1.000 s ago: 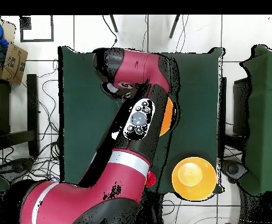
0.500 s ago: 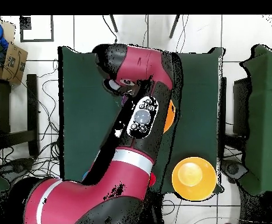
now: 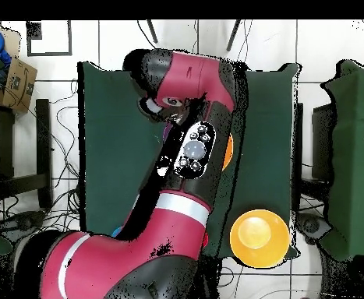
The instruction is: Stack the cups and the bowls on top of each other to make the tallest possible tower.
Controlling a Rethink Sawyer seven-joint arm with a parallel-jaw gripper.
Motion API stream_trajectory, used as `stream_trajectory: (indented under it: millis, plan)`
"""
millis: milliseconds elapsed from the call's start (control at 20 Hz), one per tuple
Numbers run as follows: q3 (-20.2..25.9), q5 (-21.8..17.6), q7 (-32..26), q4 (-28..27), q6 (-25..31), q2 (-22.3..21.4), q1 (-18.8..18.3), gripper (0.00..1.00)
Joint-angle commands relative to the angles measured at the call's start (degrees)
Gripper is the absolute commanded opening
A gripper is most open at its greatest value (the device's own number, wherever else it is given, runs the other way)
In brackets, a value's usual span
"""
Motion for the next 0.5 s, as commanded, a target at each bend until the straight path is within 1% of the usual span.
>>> stream_trajectory:
  millis: [50,150,500]
  plan:
    - [5.94,1.25,5.36,-5.01,9.34,2.54,-1.92,0.00]
    - [5.91,1.46,5.29,-5.53,10.00,2.65,-2.05,0.00]
    - [5.76,1.91,5.23,-3.99,9.04,2.41,-1.62,0.00]
